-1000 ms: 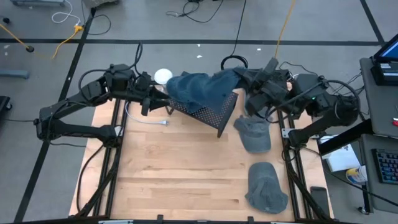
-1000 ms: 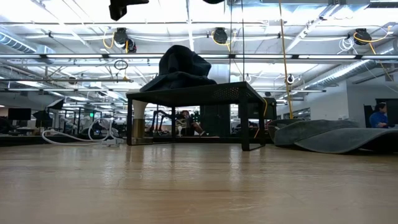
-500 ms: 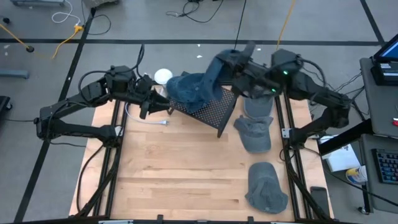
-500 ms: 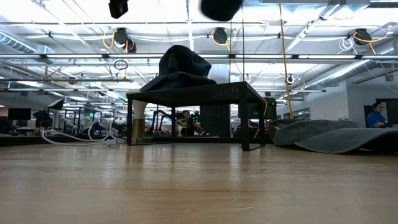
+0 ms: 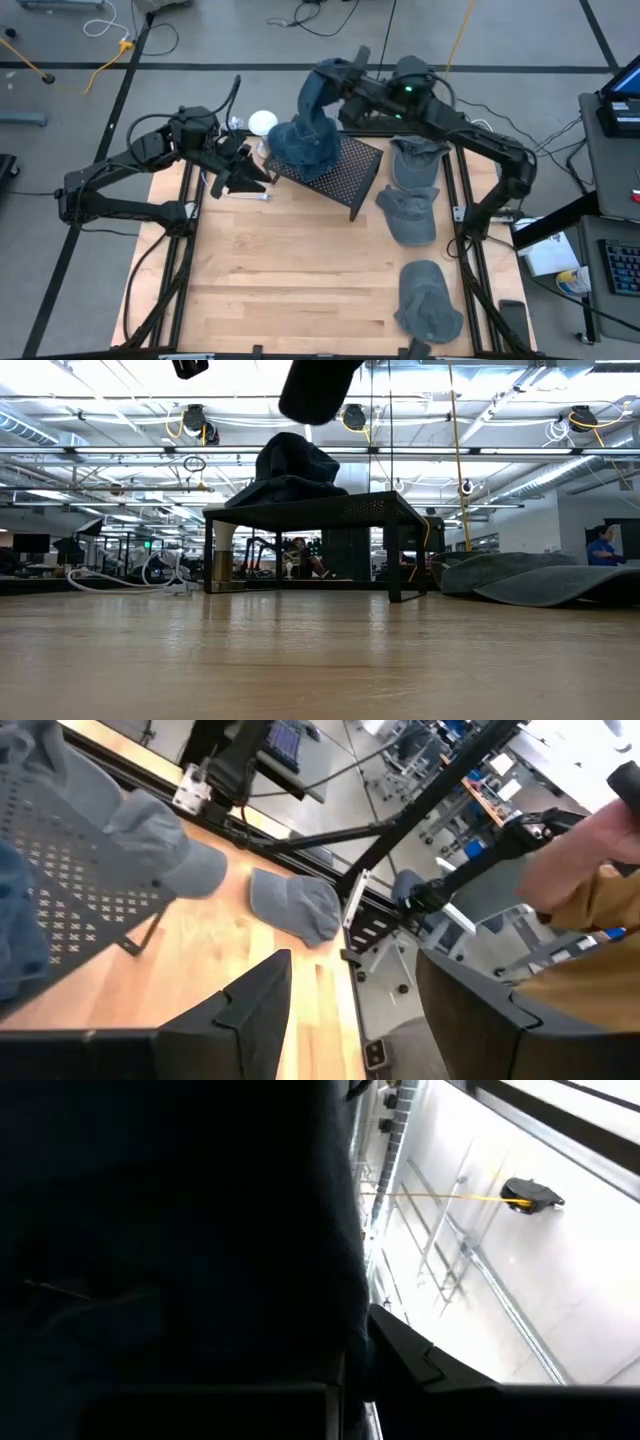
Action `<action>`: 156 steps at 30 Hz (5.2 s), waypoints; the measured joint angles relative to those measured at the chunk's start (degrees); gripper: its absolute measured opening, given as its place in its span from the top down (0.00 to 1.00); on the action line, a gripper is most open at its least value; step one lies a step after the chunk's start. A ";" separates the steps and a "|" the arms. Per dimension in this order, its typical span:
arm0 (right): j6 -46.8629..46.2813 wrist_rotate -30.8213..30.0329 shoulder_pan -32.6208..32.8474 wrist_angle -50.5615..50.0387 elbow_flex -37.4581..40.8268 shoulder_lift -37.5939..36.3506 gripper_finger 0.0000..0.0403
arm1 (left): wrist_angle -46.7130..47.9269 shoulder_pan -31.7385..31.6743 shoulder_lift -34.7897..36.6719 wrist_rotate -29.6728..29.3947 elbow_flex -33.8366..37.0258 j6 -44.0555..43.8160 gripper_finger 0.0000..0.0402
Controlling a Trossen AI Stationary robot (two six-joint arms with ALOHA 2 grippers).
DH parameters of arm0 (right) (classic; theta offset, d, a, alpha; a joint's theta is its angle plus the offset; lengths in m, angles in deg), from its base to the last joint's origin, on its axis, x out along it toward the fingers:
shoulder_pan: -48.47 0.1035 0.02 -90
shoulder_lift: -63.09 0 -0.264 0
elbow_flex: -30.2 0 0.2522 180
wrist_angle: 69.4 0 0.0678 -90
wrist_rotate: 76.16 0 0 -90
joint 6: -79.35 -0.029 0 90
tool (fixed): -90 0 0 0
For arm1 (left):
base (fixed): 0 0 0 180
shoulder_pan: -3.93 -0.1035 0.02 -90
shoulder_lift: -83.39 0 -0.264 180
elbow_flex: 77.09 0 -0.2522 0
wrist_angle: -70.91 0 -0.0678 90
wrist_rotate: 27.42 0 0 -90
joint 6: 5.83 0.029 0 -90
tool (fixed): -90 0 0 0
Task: Pick & Place hat
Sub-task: Stack the blue cap on the blue caps on the shelf, then put the bottom gray cap on the shelf
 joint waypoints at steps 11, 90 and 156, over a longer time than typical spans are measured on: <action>-1.22 6.92 -4.07 9.62 0.01 8.53 0.96 | 1.31 0.00 0.00 -0.01 0.00 0.90 0.52; -9.53 -7.98 2.12 -15.83 10.13 8.17 0.96 | 1.27 -0.02 0.00 -0.55 0.00 1.98 0.50; -48.47 -19.15 14.94 -16.27 26.76 -8.23 0.59 | 1.12 0.00 0.02 -5.89 0.00 3.21 0.50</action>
